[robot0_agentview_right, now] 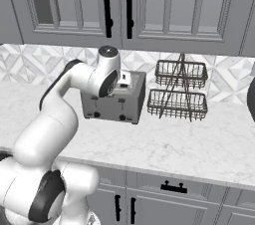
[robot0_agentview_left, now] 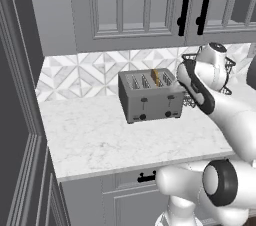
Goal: Start the toaster. Once the lever pops up, take the bread to the plate on the dining counter.
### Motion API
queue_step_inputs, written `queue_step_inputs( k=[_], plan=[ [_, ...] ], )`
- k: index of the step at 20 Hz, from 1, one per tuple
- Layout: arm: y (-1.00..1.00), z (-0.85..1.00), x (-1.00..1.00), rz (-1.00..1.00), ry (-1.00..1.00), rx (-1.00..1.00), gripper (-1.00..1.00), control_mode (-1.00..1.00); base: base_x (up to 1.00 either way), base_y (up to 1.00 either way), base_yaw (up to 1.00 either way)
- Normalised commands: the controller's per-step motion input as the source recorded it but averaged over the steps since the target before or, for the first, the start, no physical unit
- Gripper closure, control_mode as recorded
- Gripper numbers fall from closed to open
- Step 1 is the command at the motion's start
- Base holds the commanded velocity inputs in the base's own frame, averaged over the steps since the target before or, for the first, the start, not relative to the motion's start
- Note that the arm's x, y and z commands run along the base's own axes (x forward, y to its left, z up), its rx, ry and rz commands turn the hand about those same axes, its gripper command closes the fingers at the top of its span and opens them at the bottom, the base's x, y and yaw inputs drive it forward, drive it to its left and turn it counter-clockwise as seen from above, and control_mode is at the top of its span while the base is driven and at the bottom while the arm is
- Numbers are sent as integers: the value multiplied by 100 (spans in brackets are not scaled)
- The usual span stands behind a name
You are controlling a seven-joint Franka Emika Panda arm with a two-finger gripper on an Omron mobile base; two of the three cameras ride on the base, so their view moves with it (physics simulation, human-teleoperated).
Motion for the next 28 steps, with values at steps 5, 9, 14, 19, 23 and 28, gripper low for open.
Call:
queue_step_inputs(
  k=[5,9,14,19,23,28],
  plan=[
    [-1,-31,72,-15,1,0,100,-100,0,0,0],
    [-11,-31,56,-15,0,0,100,-100,0,0,0],
    [-19,-32,48,-17,0,0,100,-100,0,0,0],
    [-11,-16,57,-2,0,1,100,-100,0,0,0],
    [0,-20,35,2,1,1,100,-100,0,0,0],
    [0,-22,25,5,0,0,100,-100,0,0,0]
  ],
)
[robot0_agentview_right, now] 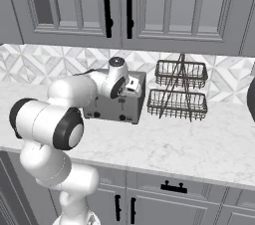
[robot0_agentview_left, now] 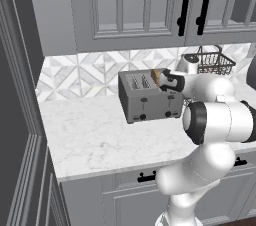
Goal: Start the toaster. Once the lever pops up, take the bread to the plate on the dining counter.
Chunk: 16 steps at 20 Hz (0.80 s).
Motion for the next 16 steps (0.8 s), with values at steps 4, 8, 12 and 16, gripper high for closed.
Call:
queue_step_inputs(
  k=[4,8,12,16],
  plan=[
    [0,-33,7,6,0,0,100,-100,0,0,0],
    [0,-59,0,2,4,0,100,-100,0,0,0],
    [1,-62,0,0,0,0,100,-100,0,0,0],
    [0,-72,-13,0,1,0,100,-100,0,0,0]
  ],
)
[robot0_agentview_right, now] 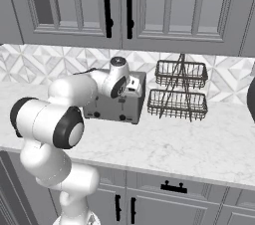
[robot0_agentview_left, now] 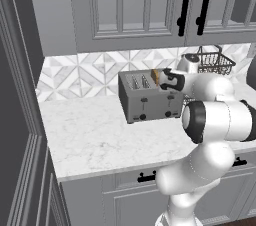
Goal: Start the toaster. Once the lever pops up, take the bread to the plate on the dining counter.
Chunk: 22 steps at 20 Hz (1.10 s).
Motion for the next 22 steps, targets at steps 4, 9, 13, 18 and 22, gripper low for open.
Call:
queue_step_inputs(
  k=[4,9,13,18,22],
  plan=[
    [0,-61,-36,0,-6,0,100,-100,0,0,0],
    [0,-43,-27,0,-5,0,100,-100,0,0,0],
    [0,-37,-3,0,0,0,100,-100,0,0,0],
    [0,-4,-18,0,-12,0,100,-100,0,0,0],
    [0,83,-13,0,-20,0,100,-100,0,0,0]
  ],
)
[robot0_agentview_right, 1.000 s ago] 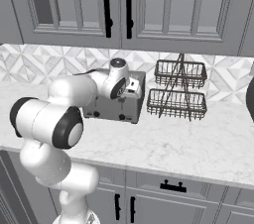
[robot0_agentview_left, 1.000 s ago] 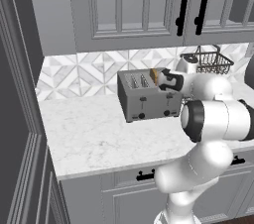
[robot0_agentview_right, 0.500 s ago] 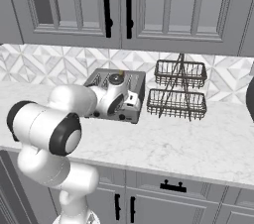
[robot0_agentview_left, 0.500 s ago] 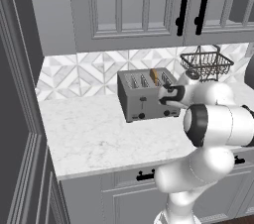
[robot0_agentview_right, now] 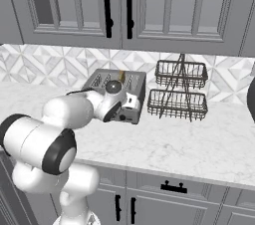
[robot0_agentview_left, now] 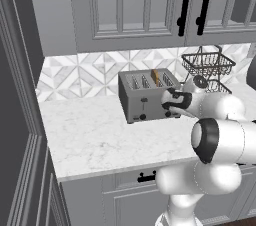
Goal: Start the toaster. Once the lever pops up, take the bread to the plate on the dining counter.
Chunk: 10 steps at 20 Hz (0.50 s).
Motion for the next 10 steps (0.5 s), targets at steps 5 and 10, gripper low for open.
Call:
queue_step_inputs(
  k=[5,10],
  plan=[
    [7,57,24,0,0,0,100,-100,0,0,0],
    [1,-3,53,0,9,1,100,-100,0,0,0]
  ],
)
